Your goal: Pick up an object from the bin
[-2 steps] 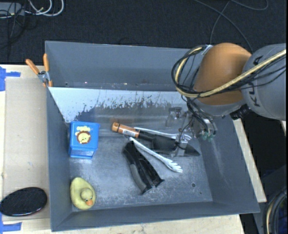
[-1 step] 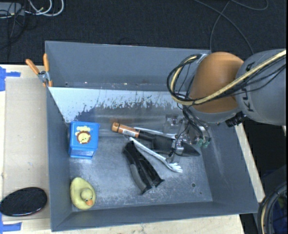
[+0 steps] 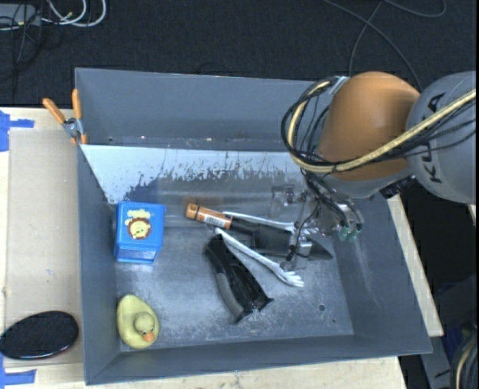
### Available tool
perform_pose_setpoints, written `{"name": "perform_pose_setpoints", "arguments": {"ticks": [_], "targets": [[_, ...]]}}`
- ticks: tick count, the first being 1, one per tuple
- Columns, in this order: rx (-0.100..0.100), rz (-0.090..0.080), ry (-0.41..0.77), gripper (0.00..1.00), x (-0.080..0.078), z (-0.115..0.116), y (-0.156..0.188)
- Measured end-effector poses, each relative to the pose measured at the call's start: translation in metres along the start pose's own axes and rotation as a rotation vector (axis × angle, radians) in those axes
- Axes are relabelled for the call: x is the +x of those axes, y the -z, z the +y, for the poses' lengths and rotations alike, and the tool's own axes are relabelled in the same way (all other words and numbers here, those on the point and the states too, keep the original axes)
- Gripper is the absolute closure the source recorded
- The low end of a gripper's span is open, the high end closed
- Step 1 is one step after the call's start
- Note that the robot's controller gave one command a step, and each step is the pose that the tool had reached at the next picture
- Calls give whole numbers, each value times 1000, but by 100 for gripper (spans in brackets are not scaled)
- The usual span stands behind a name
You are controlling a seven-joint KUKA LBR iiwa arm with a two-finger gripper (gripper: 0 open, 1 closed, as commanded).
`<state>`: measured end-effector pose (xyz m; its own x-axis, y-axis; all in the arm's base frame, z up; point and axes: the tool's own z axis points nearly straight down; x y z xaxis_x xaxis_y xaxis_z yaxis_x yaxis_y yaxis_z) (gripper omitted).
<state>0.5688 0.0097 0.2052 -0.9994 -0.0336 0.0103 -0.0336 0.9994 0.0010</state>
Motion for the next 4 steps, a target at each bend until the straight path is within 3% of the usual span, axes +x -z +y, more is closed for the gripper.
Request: {"name": "perform_pose_setpoints", "arguments": {"ticks": [1, 2, 3, 4], "targets": [[-1, -6, -61, 0, -1, -11, -25], [-2, 0, -255, 0, -16, 2, -43], [-2, 1, -45, 0, -7, 6, -55], [-3, -4, -196, 0, -9, -5, -95]]}}
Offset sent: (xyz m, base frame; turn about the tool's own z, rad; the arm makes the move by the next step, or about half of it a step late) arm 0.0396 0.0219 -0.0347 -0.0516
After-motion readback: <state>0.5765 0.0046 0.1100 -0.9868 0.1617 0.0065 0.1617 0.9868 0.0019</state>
